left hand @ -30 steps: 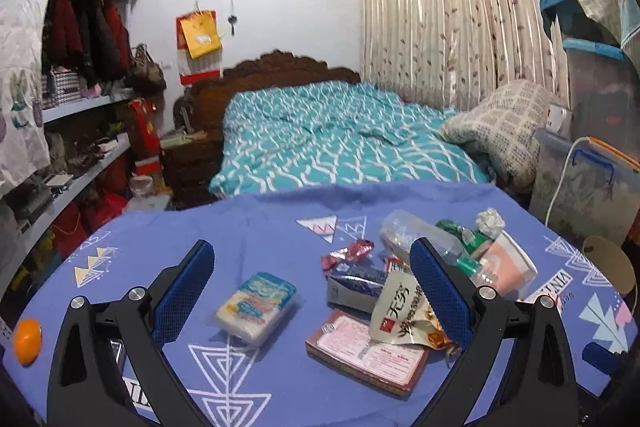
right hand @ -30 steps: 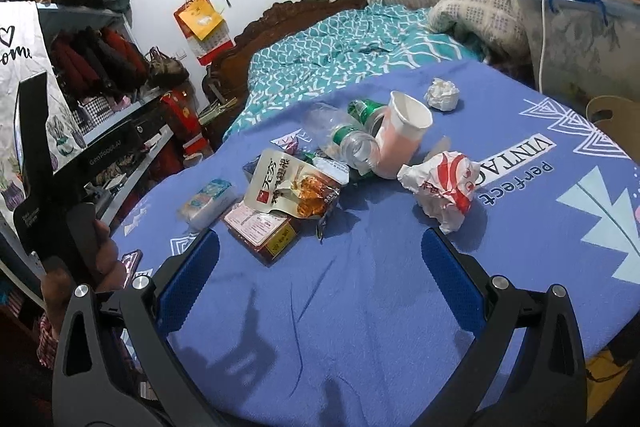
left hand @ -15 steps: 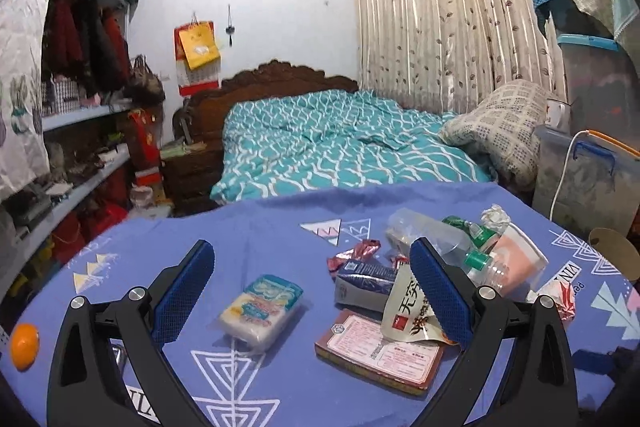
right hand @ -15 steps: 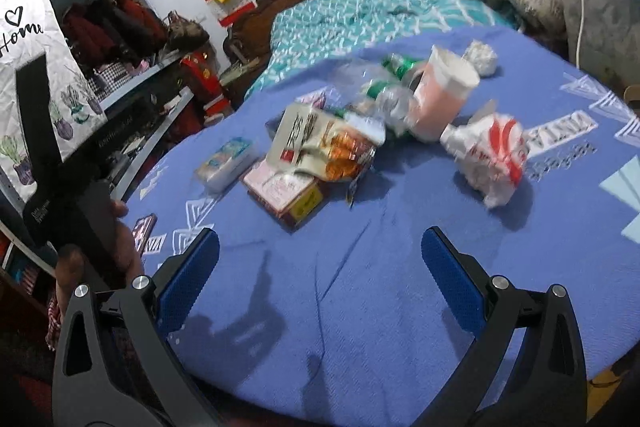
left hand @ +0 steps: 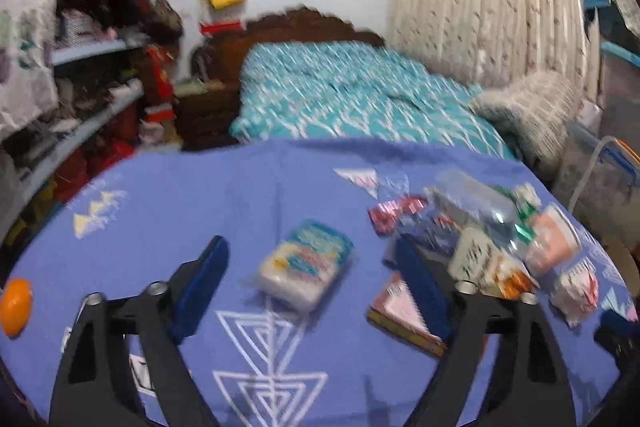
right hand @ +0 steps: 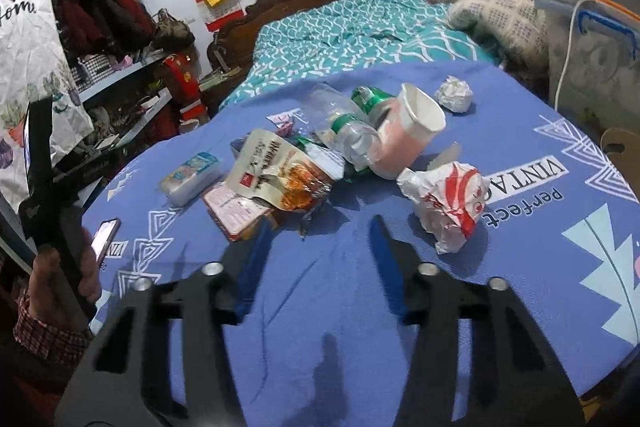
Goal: Collect trash
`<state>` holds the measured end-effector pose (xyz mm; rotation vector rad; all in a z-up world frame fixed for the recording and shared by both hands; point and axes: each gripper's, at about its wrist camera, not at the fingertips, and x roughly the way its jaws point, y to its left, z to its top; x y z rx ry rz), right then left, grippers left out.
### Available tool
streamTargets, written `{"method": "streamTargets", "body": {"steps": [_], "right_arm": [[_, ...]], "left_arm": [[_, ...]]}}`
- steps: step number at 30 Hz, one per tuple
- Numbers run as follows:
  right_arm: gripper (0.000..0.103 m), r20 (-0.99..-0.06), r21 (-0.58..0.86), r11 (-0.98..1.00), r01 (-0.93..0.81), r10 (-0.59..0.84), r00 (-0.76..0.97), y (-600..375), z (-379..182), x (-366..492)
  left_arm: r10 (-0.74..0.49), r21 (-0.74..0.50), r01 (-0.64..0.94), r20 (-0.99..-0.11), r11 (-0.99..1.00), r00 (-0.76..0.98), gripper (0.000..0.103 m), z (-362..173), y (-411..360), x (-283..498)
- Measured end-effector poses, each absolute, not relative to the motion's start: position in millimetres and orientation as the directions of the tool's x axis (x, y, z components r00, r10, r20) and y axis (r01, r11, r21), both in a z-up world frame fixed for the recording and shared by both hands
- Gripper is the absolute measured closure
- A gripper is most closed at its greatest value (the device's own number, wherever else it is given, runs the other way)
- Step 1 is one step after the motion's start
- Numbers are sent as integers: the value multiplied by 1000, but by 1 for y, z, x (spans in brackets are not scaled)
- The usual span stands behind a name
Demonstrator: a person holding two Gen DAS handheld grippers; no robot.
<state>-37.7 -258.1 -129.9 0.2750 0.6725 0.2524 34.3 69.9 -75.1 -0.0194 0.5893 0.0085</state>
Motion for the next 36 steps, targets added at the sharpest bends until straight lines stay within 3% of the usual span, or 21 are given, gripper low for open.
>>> {"method": "streamTargets", "body": {"steps": [6, 17, 18, 20, 21, 28, 36], "right_arm": [[54, -595, 369, 917, -150, 357, 720, -259, -139, -12], [52, -610, 366, 920, -143, 353, 709, -254, -147, 1], [52, -610, 368, 920, -139, 351, 710, -256, -147, 2], [52, -604, 357, 925, -128, 334, 724, -262, -145, 0], [52, -600, 353, 928, -122, 325, 731, -264, -143, -1], [51, -570, 320, 947, -8, 200, 797, -303, -137, -18], [32, -572, 361, 930, 75, 157, 805, -340, -146, -24]], "left_arm": [[-152, -82, 130, -634, 988, 758, 45, -93, 44, 52], [-338, -127, 379, -755, 916, 563, 45, -136, -27, 110], [-361, -150, 389, -751, 909, 553, 52, -137, -28, 111], [-379, -159, 402, -740, 902, 556, 91, -134, -30, 105], [-374, -148, 407, -739, 901, 560, 100, -132, -33, 101], [-477, -225, 469, -698, 854, 534, 102, -115, -43, 71], [-512, -248, 512, -715, 822, 477, 101, -119, -66, 68]]}}
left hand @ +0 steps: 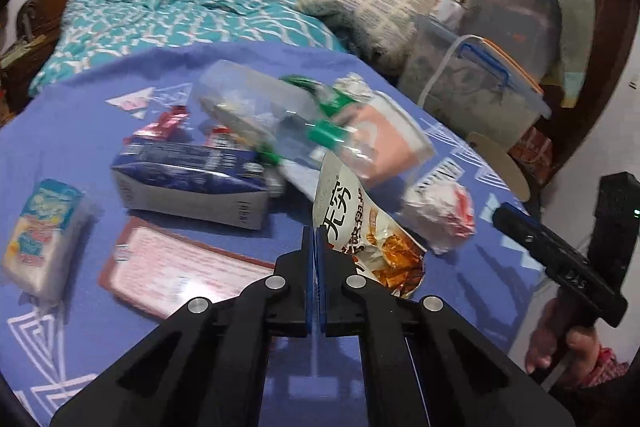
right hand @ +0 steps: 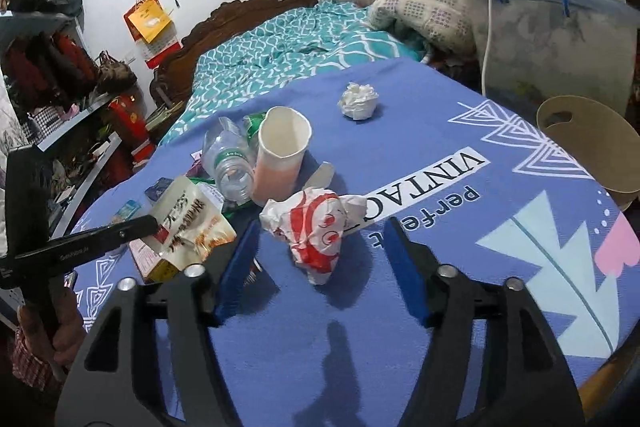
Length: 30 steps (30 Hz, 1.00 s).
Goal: Collect trash
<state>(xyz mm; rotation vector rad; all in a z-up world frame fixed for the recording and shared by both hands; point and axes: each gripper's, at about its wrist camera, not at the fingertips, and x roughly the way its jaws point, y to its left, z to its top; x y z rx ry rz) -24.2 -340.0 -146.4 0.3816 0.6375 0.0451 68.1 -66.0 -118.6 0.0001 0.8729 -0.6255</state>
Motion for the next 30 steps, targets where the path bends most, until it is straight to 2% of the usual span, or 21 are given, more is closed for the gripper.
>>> {"method": "streamTargets", "body": {"steps": [6, 17, 18, 19, 21, 25, 28, 30], "right_arm": [[30, -575, 362, 931, 52, 179, 798, -337, -152, -20], [30, -613, 355, 933, 58, 185, 768, -334, -170, -16], [30, -612, 354, 934, 58, 184, 769, -334, -170, -16], [30, -611, 352, 934, 58, 182, 771, -333, -170, -17], [30, -610, 348, 936, 58, 179, 771, -333, -169, -19], [30, -618, 349, 936, 49, 190, 763, -333, -169, -20], [31, -623, 340, 940, 36, 196, 757, -330, -169, -23], [36, -622, 340, 940, 33, 198, 758, -330, -168, -24]], "left_arm": [[-511, -196, 581, -735, 790, 446, 101, -126, -103, 50], [-488, -183, 559, -738, 809, 466, 100, -120, -107, 54], [-471, -162, 552, -739, 818, 481, 89, -117, -108, 55], [-463, -151, 547, -737, 824, 493, 66, -114, -108, 55], [-454, -134, 529, -708, 838, 541, 50, -105, -101, 53], [-444, -142, 490, -681, 860, 583, 45, -90, -80, 51], [-491, -207, 499, -678, 841, 546, 46, -85, -67, 46], [-520, -243, 516, -691, 821, 502, 46, -89, -65, 40]]}}
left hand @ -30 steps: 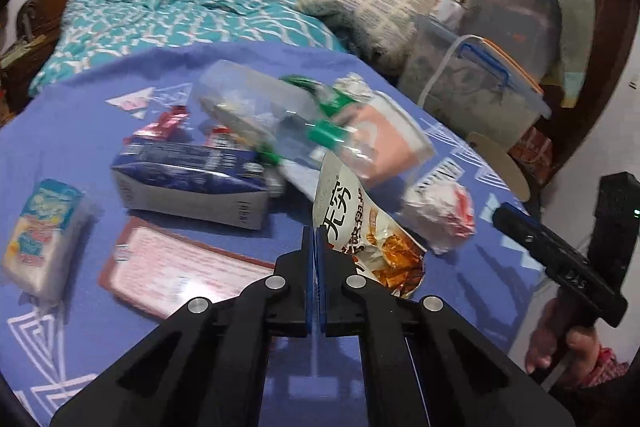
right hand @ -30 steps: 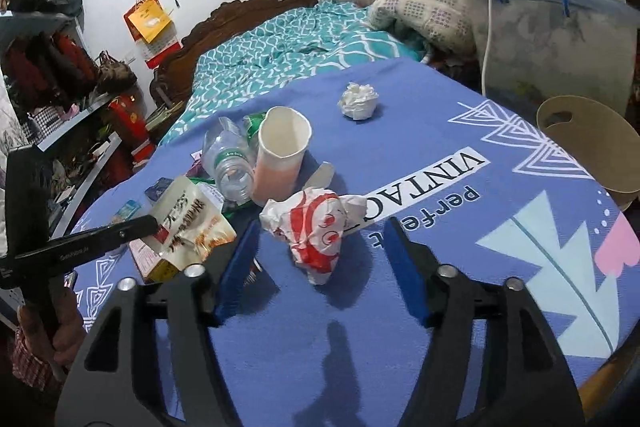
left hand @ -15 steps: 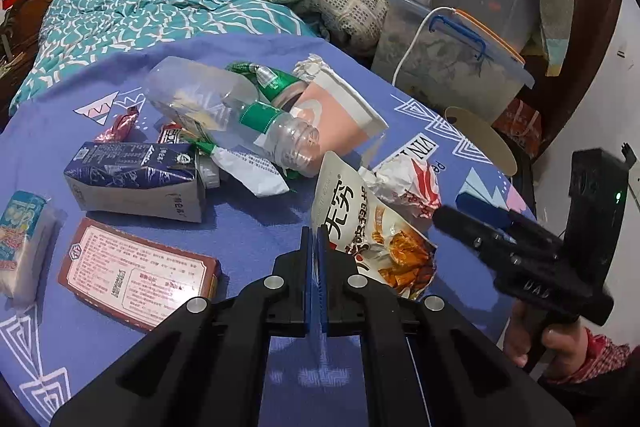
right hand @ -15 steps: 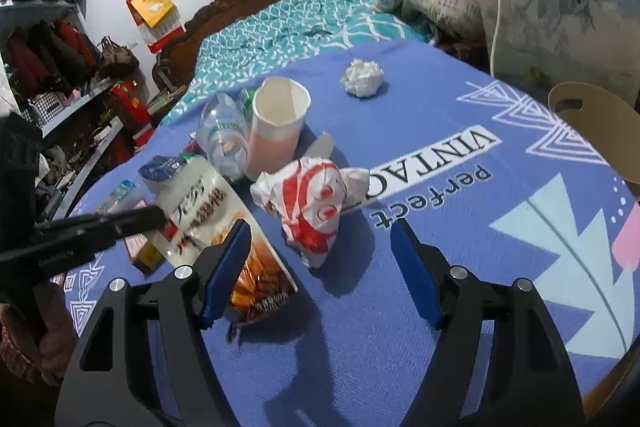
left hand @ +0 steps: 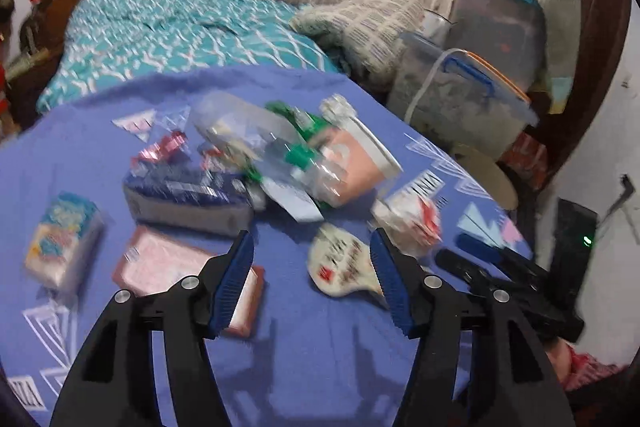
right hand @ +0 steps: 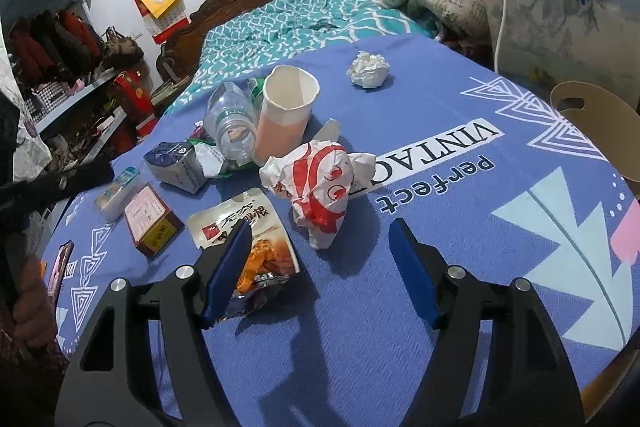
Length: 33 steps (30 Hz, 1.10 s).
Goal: Collect trash
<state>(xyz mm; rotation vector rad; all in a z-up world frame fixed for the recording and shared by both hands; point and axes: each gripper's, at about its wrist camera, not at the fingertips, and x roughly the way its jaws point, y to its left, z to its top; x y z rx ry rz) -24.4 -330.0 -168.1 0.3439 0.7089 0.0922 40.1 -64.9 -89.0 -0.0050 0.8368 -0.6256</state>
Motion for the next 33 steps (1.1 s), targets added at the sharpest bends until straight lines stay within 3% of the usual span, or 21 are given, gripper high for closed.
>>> {"method": "streamTargets", "body": {"steps": [6, 14, 17, 22, 27, 29, 31, 33], "right_arm": [[52, -654, 321, 947, 12, 213, 726, -321, -175, -22], [53, -652, 321, 917, -236, 395, 647, -264, -174, -32], [52, -623, 298, 909, -291, 416, 662, -258, -166, -44], [51, -586, 305, 932, -194, 344, 733, -297, -158, -51], [39, -577, 351, 936, -20, 234, 783, -359, -153, -41], [33, -577, 355, 935, -8, 225, 785, -368, -152, -34], [24, -585, 343, 939, -29, 237, 776, -367, -152, -24], [21, -598, 323, 944, -60, 253, 761, -358, -155, -10]], "left_arm": [[-522, -253, 558, -754, 791, 398, 46, -120, -79, 17], [-542, -333, 510, -767, 793, 343, 44, -138, -72, 30], [-536, -330, 507, -774, 796, 338, 37, -138, -82, 37], [-503, -295, 519, -802, 802, 322, 33, -147, -113, 49], [-432, -218, 531, -843, 819, 320, 30, -159, -145, 52], [-402, -183, 540, -857, 822, 322, 36, -166, -155, 49], [-370, -132, 543, -858, 830, 357, 69, -170, -159, 45], [-386, -145, 547, -851, 825, 357, 70, -168, -156, 43]]}}
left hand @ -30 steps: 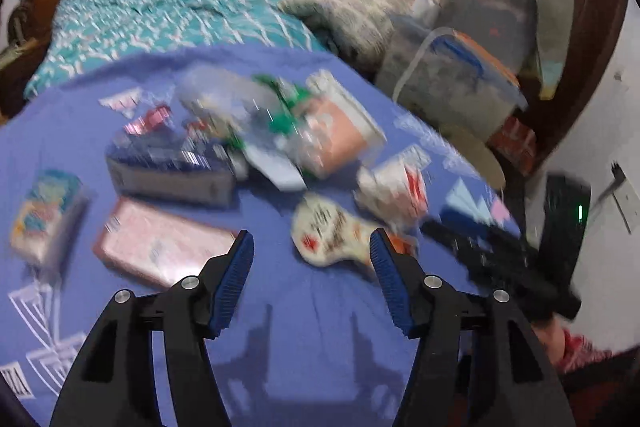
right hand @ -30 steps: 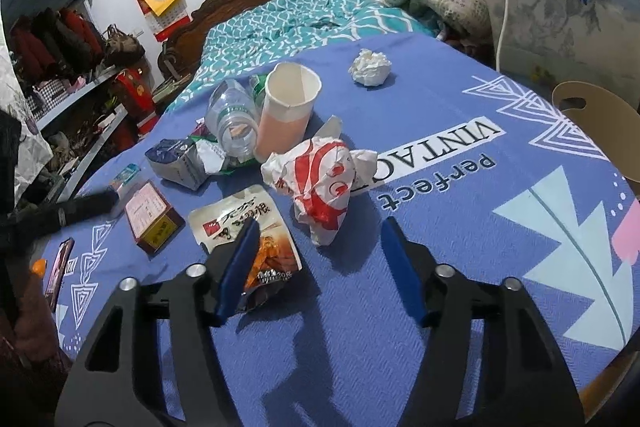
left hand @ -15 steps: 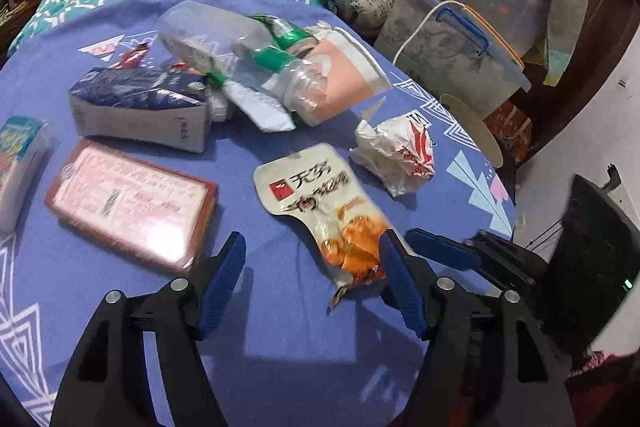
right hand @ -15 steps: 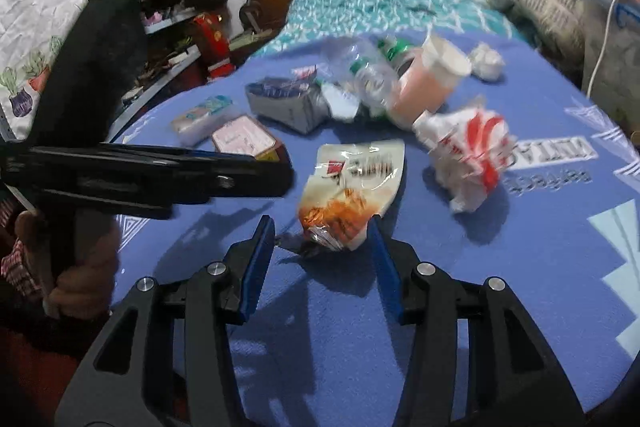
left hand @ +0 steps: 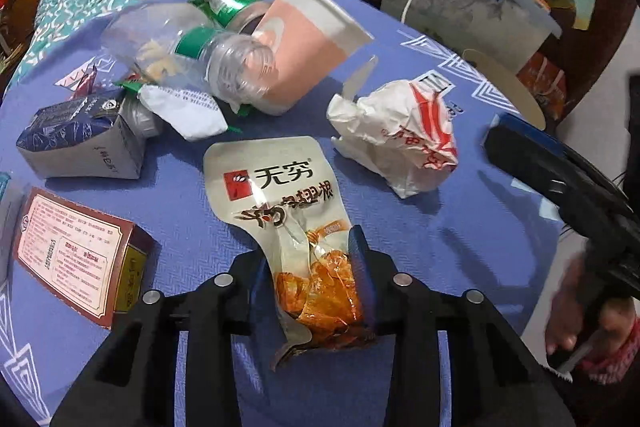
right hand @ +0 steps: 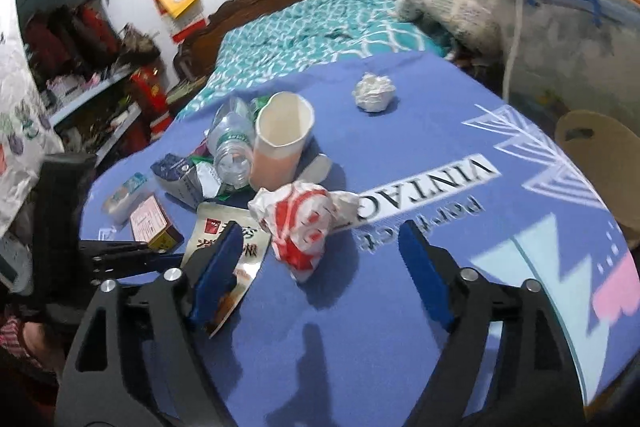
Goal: Collect trash
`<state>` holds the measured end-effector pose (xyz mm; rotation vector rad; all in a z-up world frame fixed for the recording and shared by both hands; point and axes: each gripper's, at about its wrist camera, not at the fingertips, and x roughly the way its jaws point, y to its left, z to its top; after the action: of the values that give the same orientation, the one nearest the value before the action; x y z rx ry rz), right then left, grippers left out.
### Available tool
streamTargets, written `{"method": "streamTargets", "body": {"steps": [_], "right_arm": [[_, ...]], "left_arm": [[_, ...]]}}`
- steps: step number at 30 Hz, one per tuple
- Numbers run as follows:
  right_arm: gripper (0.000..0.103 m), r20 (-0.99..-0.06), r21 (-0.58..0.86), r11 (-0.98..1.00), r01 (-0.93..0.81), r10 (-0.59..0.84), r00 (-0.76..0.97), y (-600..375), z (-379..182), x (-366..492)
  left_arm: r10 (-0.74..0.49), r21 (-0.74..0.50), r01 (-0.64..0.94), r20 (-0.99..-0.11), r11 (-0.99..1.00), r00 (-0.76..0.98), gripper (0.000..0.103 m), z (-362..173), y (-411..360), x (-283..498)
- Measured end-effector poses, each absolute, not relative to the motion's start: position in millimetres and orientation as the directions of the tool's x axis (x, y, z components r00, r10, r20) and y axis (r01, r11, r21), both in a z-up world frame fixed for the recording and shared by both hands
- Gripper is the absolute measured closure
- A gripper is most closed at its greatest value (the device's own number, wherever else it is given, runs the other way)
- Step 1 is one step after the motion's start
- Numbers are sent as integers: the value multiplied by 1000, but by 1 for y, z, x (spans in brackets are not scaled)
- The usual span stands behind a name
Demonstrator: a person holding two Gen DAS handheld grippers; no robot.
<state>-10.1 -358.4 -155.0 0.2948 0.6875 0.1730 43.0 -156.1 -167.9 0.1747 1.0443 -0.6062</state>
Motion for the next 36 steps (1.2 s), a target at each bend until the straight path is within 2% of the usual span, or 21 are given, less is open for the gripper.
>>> {"method": "streamTargets", "body": {"steps": [2, 3, 4, 5, 6, 9, 17, 24, 28, 33, 34, 35, 36], "right_arm": [[21, -623, 311, 947, -83, 269, 734, -349, -163, 4], [23, -639, 305, 948, -88, 272, 719, -345, -169, 13], [26, -652, 302, 949, -92, 276, 706, -340, -175, 17], [53, -665, 304, 947, -102, 288, 689, -336, -180, 22], [69, -674, 306, 946, -110, 297, 677, -334, -183, 24], [72, -652, 338, 935, -106, 314, 690, -342, -183, 17], [73, -596, 382, 921, 78, 181, 783, -424, -171, -35], [73, -548, 449, 842, 300, -6, 836, -540, -164, -71], [72, -560, 450, 801, 395, -92, 823, -595, -167, -74], [70, -604, 432, 777, 458, -129, 787, -635, -179, -58], [68, -608, 428, 775, 464, -133, 783, -638, -181, -58], [56, -614, 427, 773, 469, -133, 778, -641, -183, -55], [34, -620, 429, 768, 475, -132, 773, -643, -186, -53]], "left_arm": [[-397, -161, 539, -846, 827, 356, 73, -168, -150, 41], [-402, -167, 533, -841, 830, 361, 87, -166, -145, 38], [-419, -187, 535, -837, 824, 353, 88, -163, -140, 37], [-436, -206, 537, -831, 818, 347, 88, -160, -137, 36], [-450, -216, 539, -821, 814, 351, 88, -156, -133, 33], [-473, -226, 552, -805, 803, 358, 88, -147, -130, 29], [-547, -233, 677, -784, 698, 294, 88, -131, -193, 24], [-597, -197, 803, -769, 562, 229, 88, -109, -329, 54], [-604, -168, 851, -772, 498, 201, 88, -106, -414, 73], [-568, -129, 875, -802, 466, 184, 88, -125, -491, 86], [-562, -129, 877, -808, 462, 177, 87, -129, -502, 88], [-556, -128, 878, -813, 461, 173, 86, -133, -506, 89], [-545, -124, 878, -821, 461, 170, 68, -137, -514, 91]]}}
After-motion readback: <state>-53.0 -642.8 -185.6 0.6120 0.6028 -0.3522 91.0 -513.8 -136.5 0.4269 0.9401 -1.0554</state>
